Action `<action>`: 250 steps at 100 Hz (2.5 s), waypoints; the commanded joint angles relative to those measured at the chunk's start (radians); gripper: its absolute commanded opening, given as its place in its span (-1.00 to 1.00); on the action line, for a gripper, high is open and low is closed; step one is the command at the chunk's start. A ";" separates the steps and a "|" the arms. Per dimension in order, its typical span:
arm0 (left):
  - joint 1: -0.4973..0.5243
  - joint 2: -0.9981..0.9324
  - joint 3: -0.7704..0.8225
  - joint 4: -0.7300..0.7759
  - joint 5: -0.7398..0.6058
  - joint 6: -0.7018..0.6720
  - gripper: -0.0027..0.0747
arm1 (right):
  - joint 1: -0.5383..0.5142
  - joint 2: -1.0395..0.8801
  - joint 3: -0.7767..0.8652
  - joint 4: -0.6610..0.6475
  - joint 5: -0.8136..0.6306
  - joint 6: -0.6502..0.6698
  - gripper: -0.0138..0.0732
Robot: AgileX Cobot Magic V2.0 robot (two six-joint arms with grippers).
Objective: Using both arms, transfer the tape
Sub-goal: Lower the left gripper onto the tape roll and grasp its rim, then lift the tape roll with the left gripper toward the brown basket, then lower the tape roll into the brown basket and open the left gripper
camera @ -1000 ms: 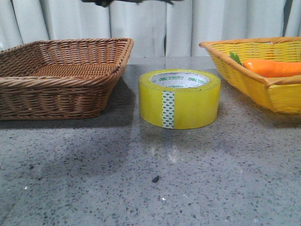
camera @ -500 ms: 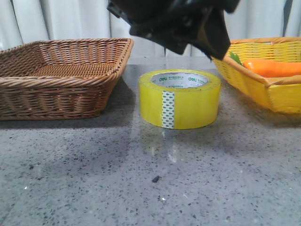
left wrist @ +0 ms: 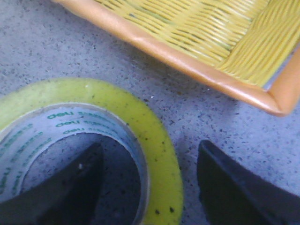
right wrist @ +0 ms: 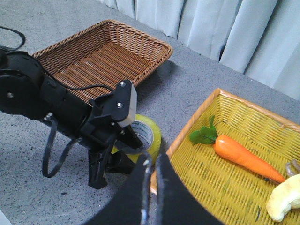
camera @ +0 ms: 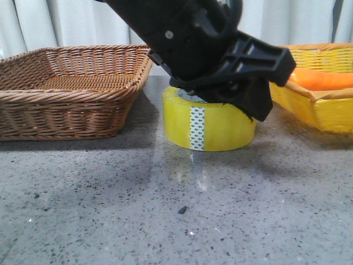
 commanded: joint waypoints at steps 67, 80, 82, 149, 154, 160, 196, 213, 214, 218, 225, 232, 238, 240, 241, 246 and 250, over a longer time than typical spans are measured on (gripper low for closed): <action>-0.006 -0.026 -0.074 -0.019 -0.009 -0.003 -0.92 | -0.002 0.003 -0.028 -0.021 -0.061 -0.009 -0.85; -0.001 -0.034 -0.126 -0.019 0.039 -0.003 -0.99 | -0.002 0.003 -0.028 -0.021 -0.044 -0.009 -0.85; 0.000 -0.034 -0.138 -0.019 0.052 -0.003 -0.99 | -0.002 0.003 -0.028 -0.023 -0.044 -0.009 -0.85; 0.262 -0.216 -0.342 0.120 0.363 -0.005 -0.99 | -0.002 0.003 -0.028 -0.017 -0.022 -0.009 -0.85; 0.298 -0.229 -0.342 0.124 0.377 -0.005 -0.99 | -0.002 0.003 -0.028 -0.015 -0.022 -0.009 -0.85; 0.341 -0.233 -0.342 0.127 0.396 -0.005 -0.99 | -0.002 0.003 -0.028 -0.015 -0.022 -0.009 -0.85; 0.435 -0.233 -0.127 0.125 0.279 -0.005 -0.99 | -0.002 0.003 -0.028 -0.007 -0.035 -0.009 -0.85; 0.435 -0.233 -0.013 0.077 0.171 -0.005 -0.99 | -0.002 0.003 -0.028 -0.006 -0.035 -0.009 -0.85; 0.435 -0.233 -0.009 0.074 0.162 -0.005 -0.99 | -0.002 0.003 -0.028 -0.006 -0.035 -0.009 -0.85; 0.435 -0.233 0.011 0.060 0.138 -0.005 -0.99 | -0.002 0.003 -0.028 -0.006 -0.035 -0.009 -0.85; 0.433 -0.228 0.038 0.044 0.093 -0.005 -0.99 | -0.002 0.003 -0.028 -0.006 -0.035 -0.009 -0.85; 0.433 -0.220 0.053 0.032 0.077 -0.005 -0.99 | -0.002 0.003 -0.028 -0.006 -0.033 -0.009 -0.85; 0.433 -0.210 0.057 0.031 0.077 -0.005 -0.99 | -0.002 0.003 -0.028 -0.006 -0.033 -0.009 -0.85; 0.433 -0.209 0.057 0.031 0.077 -0.005 -0.99 | -0.002 0.003 -0.028 -0.006 -0.033 -0.009 -0.85; 0.433 -0.209 0.057 0.031 0.077 -0.005 -0.99 | -0.002 0.003 -0.028 -0.006 -0.033 -0.009 -0.85; 0.433 -0.204 0.057 0.031 0.077 -0.005 -0.99 | -0.002 0.003 -0.028 -0.006 -0.033 -0.009 -0.85; 0.433 -0.204 0.057 0.031 0.077 -0.005 -0.98 | -0.002 0.003 -0.028 -0.006 -0.033 -0.009 -0.85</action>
